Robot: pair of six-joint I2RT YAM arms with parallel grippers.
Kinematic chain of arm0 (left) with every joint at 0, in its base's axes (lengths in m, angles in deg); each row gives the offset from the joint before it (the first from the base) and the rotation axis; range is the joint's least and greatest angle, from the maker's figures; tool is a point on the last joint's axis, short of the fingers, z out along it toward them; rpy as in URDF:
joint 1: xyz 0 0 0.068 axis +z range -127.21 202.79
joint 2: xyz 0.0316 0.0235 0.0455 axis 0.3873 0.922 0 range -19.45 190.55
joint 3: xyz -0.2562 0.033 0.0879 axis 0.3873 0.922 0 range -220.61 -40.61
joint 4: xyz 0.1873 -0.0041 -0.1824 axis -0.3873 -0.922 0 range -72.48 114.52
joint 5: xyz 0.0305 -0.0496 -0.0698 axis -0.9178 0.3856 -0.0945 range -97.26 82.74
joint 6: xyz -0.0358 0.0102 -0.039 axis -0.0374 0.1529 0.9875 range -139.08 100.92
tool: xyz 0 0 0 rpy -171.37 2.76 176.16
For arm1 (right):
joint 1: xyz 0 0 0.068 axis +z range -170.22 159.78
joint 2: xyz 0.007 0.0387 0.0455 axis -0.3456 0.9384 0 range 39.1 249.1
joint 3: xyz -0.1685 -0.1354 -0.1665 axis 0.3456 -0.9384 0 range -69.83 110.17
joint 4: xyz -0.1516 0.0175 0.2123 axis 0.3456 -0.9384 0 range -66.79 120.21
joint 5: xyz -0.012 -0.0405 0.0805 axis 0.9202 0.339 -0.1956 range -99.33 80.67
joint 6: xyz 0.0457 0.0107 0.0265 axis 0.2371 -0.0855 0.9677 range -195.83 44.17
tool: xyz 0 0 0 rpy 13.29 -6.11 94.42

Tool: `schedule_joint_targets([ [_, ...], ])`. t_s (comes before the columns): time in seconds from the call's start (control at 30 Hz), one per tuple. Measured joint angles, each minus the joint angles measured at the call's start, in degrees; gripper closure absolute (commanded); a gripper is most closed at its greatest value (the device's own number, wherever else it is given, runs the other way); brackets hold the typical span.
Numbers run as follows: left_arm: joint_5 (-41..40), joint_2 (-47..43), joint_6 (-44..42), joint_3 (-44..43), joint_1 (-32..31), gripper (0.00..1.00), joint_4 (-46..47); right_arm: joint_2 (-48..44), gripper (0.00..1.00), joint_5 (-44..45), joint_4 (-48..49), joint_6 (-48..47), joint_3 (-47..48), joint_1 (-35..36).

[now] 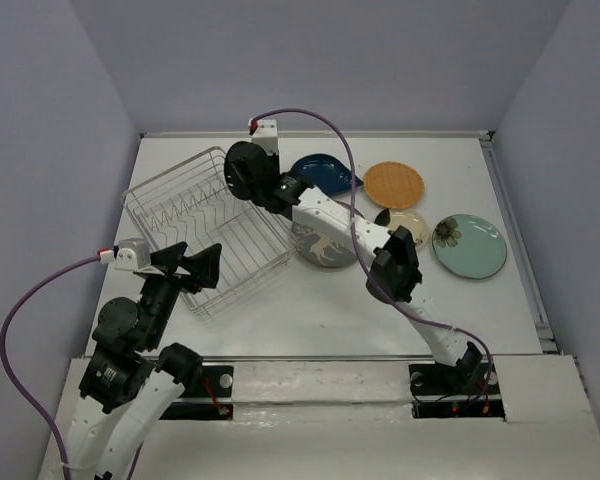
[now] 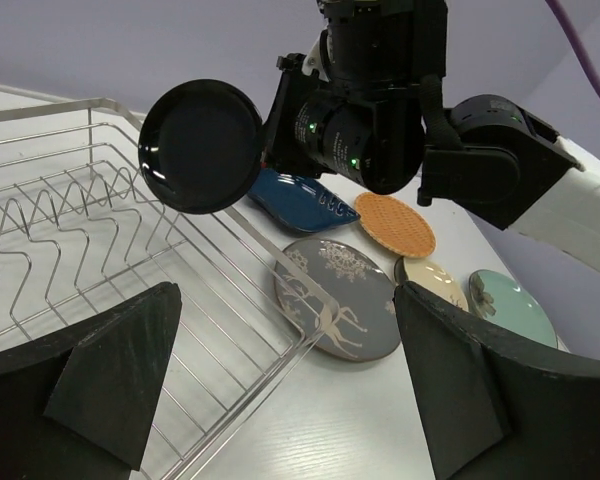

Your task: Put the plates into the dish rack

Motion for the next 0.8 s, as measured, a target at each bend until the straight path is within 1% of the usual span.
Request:
schedule_joint_targets([
  [0.2, -1.2, -0.2, 0.0, -0.5, -0.3, 0.01, -0.5, 2.6, 0.93, 2.8, 2.2, -2.2, 1.6, 0.1],
  [0.5, -3.6, -0.3, 0.1, -1.1, -0.3, 0.01, -0.7, 4.5, 0.93, 3.7, 7.0, -5.4, 2.2, 0.5],
  [0.63, -4.1, -0.3, 0.1, -1.1, -0.3, 0.01, -0.7, 6.1, 0.93, 4.7, 11.4, -9.5, 2.2, 1.3],
  [0.8, -4.9, -0.3, 0.1, -1.1, -0.3, 0.01, -0.9, 9.1, 0.93, 7.9, 18.7, -18.1, 2.2, 4.0],
])
